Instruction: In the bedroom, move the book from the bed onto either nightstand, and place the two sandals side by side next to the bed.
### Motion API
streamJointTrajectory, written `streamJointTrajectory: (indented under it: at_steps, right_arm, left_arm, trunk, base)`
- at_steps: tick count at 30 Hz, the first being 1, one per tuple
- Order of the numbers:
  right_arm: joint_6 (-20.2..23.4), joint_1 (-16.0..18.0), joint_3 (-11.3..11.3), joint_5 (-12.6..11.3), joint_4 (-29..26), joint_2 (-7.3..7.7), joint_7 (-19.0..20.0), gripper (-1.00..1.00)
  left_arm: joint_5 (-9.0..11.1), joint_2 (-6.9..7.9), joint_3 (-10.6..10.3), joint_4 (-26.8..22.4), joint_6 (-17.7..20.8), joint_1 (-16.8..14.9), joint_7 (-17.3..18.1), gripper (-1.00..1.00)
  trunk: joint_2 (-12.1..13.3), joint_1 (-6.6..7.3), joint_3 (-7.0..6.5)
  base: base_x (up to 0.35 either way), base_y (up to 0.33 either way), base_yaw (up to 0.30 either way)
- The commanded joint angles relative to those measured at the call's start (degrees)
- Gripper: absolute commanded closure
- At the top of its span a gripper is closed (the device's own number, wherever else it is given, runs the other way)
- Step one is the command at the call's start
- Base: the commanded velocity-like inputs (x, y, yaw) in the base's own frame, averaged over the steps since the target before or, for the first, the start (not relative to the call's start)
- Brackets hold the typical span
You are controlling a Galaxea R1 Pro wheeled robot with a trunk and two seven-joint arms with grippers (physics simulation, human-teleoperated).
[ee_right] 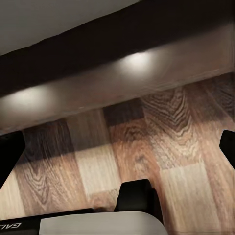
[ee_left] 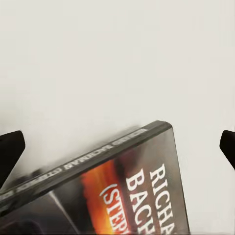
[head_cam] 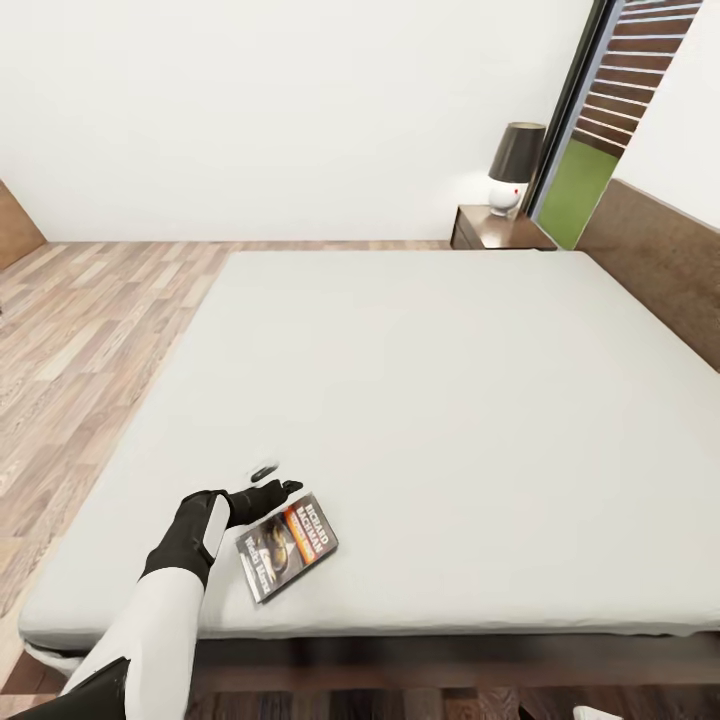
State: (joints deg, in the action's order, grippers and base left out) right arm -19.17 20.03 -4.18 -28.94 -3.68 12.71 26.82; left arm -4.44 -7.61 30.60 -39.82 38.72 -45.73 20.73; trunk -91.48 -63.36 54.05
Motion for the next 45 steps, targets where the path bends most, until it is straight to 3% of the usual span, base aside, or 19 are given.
streamJointTrajectory:
  at_steps: [1,45]
  right_arm:
    - [-0.16,0.04,-0.44,-0.59,0.08,0.03,0.26,-1.0]
    - [-0.16,0.02,-0.44,-0.59,0.08,0.04,0.26,-1.0]
  left_arm:
    - [-0.48,-0.09,0.42,-0.09,0.31,-0.06,0.45,-1.0]
    - [-0.48,-0.13,0.42,-0.09,0.31,-0.06,0.45,-1.0]
  trunk:
    - [-0.02,0.02,0.04]
    - [-0.02,0.02,0.04]
  base:
    - [-0.072,0.0,0.0]
    - [-0.054,0.0,0.0]
